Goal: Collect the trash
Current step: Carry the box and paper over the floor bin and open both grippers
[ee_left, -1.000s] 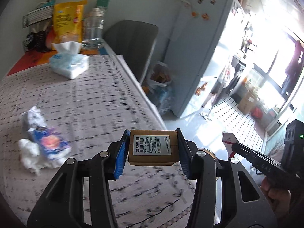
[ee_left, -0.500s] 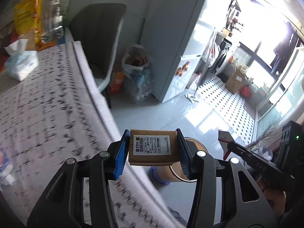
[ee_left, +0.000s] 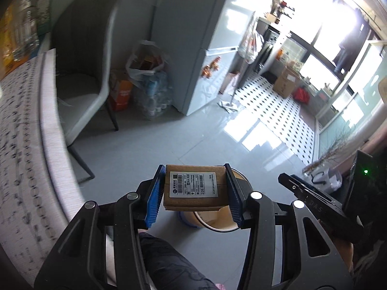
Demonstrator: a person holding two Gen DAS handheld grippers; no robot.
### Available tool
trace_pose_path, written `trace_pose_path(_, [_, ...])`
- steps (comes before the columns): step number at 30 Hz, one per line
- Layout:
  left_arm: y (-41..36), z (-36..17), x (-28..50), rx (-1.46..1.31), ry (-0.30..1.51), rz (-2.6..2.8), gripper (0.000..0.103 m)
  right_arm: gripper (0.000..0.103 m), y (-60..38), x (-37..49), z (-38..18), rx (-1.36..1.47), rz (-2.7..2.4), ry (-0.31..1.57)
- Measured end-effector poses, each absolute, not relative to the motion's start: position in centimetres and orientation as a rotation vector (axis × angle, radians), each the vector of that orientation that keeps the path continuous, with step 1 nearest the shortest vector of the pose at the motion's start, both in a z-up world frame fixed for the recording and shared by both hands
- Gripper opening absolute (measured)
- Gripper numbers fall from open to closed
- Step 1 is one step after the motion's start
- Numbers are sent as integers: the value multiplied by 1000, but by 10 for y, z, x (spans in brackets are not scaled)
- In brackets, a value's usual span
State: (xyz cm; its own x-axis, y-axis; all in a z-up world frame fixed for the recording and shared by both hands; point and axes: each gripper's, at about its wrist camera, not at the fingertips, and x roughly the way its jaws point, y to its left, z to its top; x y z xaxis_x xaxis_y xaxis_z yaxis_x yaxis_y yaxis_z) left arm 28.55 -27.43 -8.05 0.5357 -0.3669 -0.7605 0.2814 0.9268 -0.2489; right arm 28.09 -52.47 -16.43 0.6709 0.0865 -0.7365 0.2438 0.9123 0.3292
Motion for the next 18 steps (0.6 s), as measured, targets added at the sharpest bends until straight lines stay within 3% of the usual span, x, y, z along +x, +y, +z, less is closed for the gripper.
trace_pose_path(15, [-399, -105, 303, -33, 1031, -593, 48, 45, -604, 212, -160, 510, -226, 791])
trace_pose_path(17, [-410, -106, 305, -39, 1038, -599, 67, 45, -613, 206, -160, 522, -244, 785])
trace_pose_path(18, [-411, -104, 304, -38, 1028, -599, 86, 45, -616, 203, -159, 525, -248, 783])
